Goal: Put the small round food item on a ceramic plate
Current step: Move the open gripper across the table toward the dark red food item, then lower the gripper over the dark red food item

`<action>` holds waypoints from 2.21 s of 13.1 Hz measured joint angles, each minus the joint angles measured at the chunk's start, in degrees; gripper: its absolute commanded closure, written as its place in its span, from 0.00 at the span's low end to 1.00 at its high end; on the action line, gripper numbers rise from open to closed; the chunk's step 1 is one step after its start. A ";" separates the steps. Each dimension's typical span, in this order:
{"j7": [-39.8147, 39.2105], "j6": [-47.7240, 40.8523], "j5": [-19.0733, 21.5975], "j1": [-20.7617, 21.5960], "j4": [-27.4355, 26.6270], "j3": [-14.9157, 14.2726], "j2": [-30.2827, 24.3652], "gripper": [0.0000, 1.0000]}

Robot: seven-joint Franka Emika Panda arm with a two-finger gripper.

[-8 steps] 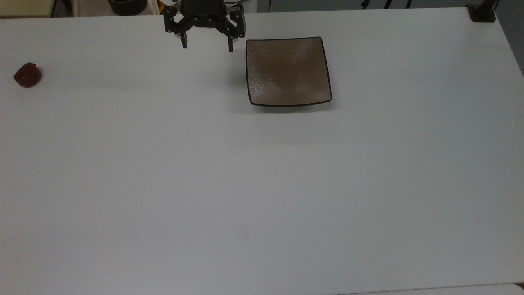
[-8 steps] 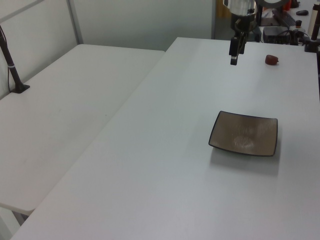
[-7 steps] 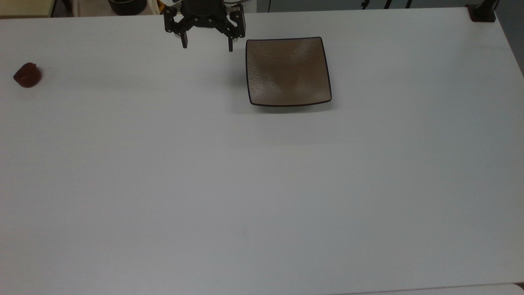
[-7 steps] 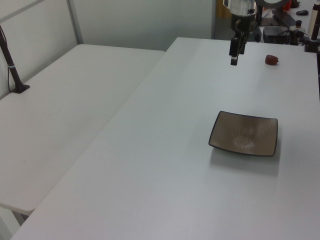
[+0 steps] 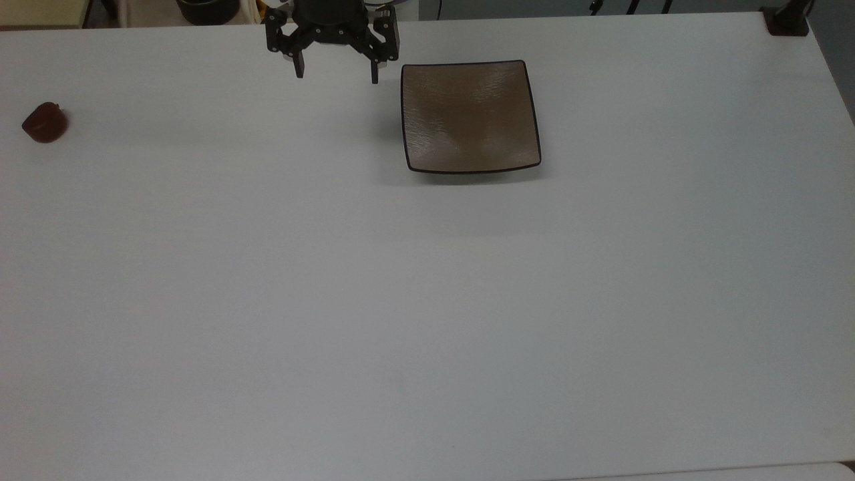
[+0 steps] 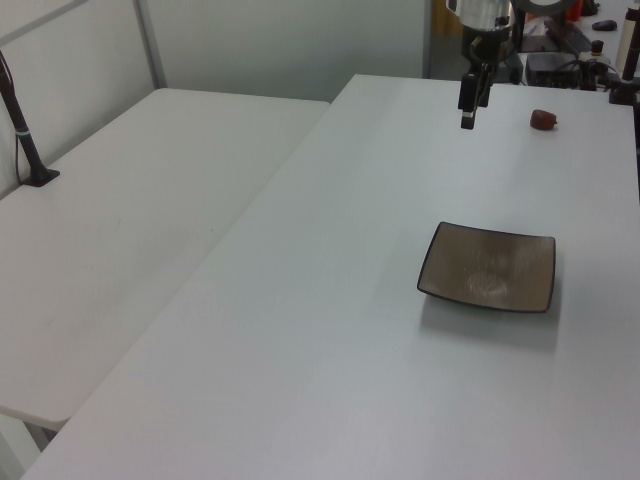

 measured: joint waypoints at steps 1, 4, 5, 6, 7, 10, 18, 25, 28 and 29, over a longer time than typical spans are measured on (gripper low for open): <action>0.00 0.00 -0.66 -0.01 0.00 -0.16 0.00 0.00; -1.11 0.00 -3.61 -0.15 -0.08 -1.67 0.03 0.00; -2.26 0.00 -4.09 -0.21 -0.12 -2.26 0.04 0.00; -4.65 0.00 -4.65 -0.68 -0.13 -3.38 0.05 0.00; -6.53 0.04 -5.04 -1.01 -0.19 -4.27 0.06 0.00; -13.09 5.20 -5.72 -2.00 -2.17 -8.57 0.24 0.00; -31.91 13.50 -7.71 -7.52 -3.96 -15.19 3.48 0.00; -33.29 24.62 -10.45 -13.55 -4.03 -15.40 13.34 0.00; -33.29 26.98 -10.69 -17.21 -2.06 -15.47 17.67 0.00; -33.29 27.65 -10.69 -19.36 -0.86 -15.65 18.81 0.00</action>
